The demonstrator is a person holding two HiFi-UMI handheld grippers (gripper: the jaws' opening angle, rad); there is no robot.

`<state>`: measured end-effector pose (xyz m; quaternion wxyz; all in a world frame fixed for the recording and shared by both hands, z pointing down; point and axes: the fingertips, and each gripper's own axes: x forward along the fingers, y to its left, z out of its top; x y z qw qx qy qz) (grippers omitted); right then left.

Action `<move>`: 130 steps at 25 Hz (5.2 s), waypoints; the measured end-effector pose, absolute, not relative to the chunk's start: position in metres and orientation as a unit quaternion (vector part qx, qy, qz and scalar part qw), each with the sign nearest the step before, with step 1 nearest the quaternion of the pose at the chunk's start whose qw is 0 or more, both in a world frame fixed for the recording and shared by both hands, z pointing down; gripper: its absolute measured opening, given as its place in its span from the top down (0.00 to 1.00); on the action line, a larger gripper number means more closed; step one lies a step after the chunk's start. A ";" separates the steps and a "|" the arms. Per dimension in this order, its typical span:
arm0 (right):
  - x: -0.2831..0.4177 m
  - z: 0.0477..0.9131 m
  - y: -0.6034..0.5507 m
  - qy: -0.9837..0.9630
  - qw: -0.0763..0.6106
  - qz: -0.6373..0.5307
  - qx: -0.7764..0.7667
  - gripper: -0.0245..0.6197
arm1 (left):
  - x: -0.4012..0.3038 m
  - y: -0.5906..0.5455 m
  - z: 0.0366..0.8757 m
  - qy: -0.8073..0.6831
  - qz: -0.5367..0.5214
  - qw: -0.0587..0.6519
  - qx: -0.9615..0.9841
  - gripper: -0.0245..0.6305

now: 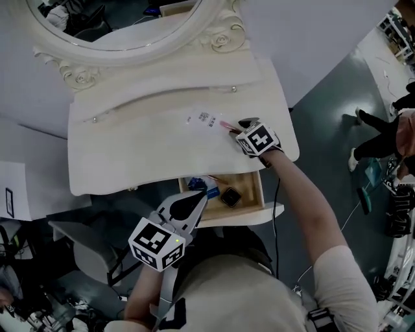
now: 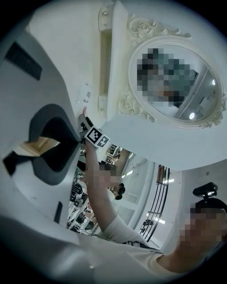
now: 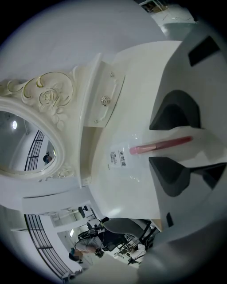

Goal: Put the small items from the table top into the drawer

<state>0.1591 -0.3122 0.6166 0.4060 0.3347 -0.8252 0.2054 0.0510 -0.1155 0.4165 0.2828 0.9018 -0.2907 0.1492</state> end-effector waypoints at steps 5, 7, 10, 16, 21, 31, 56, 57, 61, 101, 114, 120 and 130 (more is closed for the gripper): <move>0.161 0.618 -0.313 -0.820 0.414 0.207 0.337 0.65 | 0.052 -0.111 0.417 -0.285 0.150 0.283 0.904 0.88; 0.160 0.618 -0.312 -0.820 0.416 0.208 0.334 0.65 | 0.050 -0.110 0.414 -0.287 0.145 0.283 0.904 0.88; 0.158 0.620 -0.310 -0.820 0.419 0.209 0.329 0.66 | 0.042 -0.111 0.413 -0.297 0.139 0.282 0.901 0.88; 0.153 0.617 -0.305 -0.810 0.445 0.192 0.330 0.85 | 0.023 -0.111 0.412 -0.316 0.133 0.286 0.895 0.88; 0.151 0.619 -0.306 -0.799 0.461 0.193 0.335 0.87 | 0.016 -0.104 0.412 -0.324 0.129 0.282 0.894 0.88; 0.149 0.606 -0.287 -0.804 0.453 0.204 0.326 0.87 | -0.001 -0.091 0.404 -0.335 0.118 0.274 0.894 0.88; 0.105 0.506 -0.234 -0.838 0.224 0.384 0.316 0.87 | -0.018 -0.068 0.381 -0.319 0.078 0.248 0.912 0.88; 0.103 0.507 -0.231 -0.841 0.239 0.371 0.312 0.87 | -0.020 -0.067 0.380 -0.319 0.076 0.247 0.912 0.88; 0.094 0.503 -0.217 -0.850 0.275 0.333 0.303 0.87 | -0.025 -0.062 0.375 -0.319 0.071 0.241 0.914 0.88; 0.088 0.562 -0.093 -0.854 0.422 0.151 0.265 0.87 | -0.042 -0.042 0.404 -0.299 0.086 0.265 0.913 0.88; 0.113 0.636 -0.102 -0.820 0.489 0.139 0.264 0.87 | -0.029 -0.058 0.423 -0.305 0.126 0.283 0.900 0.88; 0.117 0.664 -0.113 -0.814 0.500 0.140 0.261 0.87 | -0.025 -0.064 0.431 -0.315 0.139 0.291 0.892 0.88; 0.119 0.701 -0.127 -0.798 0.517 0.151 0.272 0.87 | -0.024 -0.064 0.439 -0.331 0.156 0.303 0.880 0.88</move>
